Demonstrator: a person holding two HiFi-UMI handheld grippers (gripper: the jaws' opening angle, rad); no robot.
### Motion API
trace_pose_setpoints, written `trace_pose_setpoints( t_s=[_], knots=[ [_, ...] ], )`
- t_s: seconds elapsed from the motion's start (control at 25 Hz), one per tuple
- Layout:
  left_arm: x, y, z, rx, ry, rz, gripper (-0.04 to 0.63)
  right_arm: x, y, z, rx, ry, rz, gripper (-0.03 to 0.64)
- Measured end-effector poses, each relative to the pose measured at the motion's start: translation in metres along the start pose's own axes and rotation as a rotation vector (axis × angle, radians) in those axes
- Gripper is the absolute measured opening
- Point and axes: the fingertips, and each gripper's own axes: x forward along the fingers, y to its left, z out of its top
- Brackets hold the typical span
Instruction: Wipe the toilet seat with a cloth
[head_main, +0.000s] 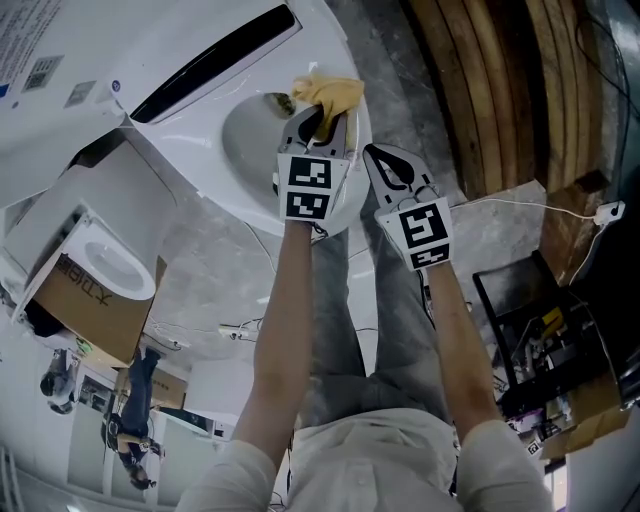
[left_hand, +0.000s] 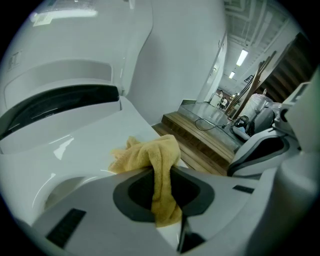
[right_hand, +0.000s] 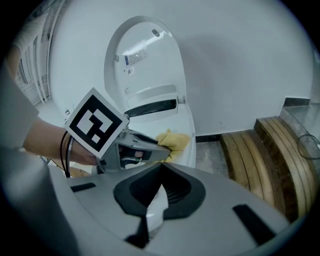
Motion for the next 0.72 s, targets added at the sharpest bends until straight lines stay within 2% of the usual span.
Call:
trace_pose_setpoints(
  t_s=[0.72],
  knots=[
    [0.002, 0.047, 0.027, 0.041, -0.024, 0.011, 0.083, 0.026, 0.009, 0.038, -0.018, -0.035, -0.025, 0.008]
  ],
)
